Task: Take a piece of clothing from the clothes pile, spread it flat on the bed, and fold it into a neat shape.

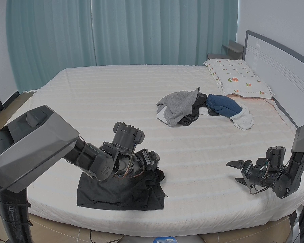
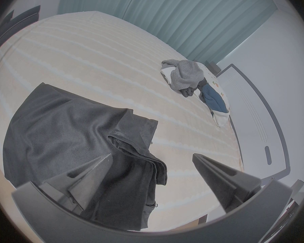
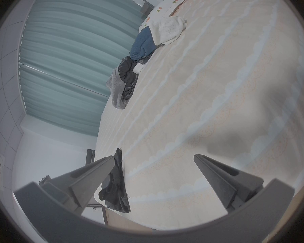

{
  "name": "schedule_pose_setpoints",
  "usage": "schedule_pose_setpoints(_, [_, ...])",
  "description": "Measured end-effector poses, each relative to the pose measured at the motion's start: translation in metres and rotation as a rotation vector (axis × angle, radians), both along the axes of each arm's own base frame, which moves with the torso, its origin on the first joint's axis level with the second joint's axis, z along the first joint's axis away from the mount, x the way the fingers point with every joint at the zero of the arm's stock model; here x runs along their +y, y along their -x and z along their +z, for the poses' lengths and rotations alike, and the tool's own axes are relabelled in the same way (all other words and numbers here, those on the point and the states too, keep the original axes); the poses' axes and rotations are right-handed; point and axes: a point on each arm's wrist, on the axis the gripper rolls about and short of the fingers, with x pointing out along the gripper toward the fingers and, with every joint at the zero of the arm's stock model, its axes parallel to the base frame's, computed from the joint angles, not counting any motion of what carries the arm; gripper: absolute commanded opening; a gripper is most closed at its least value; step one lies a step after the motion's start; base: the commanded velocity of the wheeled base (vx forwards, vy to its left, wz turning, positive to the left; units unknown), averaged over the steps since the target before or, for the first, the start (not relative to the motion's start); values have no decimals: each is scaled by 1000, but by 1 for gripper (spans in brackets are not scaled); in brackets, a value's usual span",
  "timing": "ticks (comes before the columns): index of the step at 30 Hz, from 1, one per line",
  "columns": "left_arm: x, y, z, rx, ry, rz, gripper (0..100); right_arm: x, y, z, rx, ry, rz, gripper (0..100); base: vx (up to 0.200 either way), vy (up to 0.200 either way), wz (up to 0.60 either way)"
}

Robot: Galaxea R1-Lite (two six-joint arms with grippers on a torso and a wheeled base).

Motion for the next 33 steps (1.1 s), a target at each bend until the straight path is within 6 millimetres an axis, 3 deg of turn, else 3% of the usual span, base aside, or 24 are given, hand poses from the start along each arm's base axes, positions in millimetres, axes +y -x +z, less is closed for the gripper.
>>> schedule_pose_setpoints(4, [8,6,7,0,11,28,100,3,1,2,-4,1,8,100,0,0,0])
schedule_pose_setpoints(11, [50,14,19,37,59,133,100,21,0,10,-33,18,50,100,0,0,0])
schedule_pose_setpoints(15, [78,16,22,72,103,188,100,41,-2,15,-21,38,95,100,0,0,0])
schedule_pose_setpoints(19, [92,18,23,87,136,227,100,57,-5,22,23,64,123,100,0,0,0])
schedule_pose_setpoints(25, [119,17,22,79,282,281,100,99,-11,40,22,166,196,100,0,200,0])
schedule_pose_setpoints(33, [151,22,10,129,351,319,100,145,-12,58,-30,266,292,100,0,200,0])
